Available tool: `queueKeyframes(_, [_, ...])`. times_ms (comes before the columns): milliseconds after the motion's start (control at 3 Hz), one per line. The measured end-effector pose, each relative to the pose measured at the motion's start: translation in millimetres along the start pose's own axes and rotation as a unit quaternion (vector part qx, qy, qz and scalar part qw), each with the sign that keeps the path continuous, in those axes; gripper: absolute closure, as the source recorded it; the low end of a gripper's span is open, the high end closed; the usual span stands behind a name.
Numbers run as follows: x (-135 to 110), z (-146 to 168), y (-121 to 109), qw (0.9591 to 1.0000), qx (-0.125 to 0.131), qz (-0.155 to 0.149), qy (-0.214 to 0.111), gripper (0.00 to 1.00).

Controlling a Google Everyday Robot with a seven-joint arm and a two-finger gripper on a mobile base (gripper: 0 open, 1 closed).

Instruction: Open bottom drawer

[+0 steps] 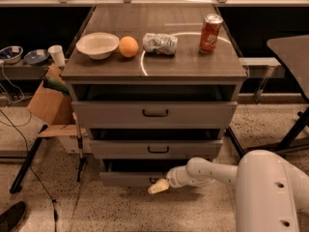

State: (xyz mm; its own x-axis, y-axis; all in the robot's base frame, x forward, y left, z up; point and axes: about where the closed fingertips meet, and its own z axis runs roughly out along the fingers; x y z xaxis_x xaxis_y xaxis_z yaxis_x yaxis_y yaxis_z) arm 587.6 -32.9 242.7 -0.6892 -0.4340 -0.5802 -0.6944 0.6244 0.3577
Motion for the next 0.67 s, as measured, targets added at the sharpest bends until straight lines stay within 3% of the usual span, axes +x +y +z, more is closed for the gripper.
queueKeyframes(667, [-17.8,11.0,-6.6,0.9997,-0.005,-0.010,-0.021,0.00])
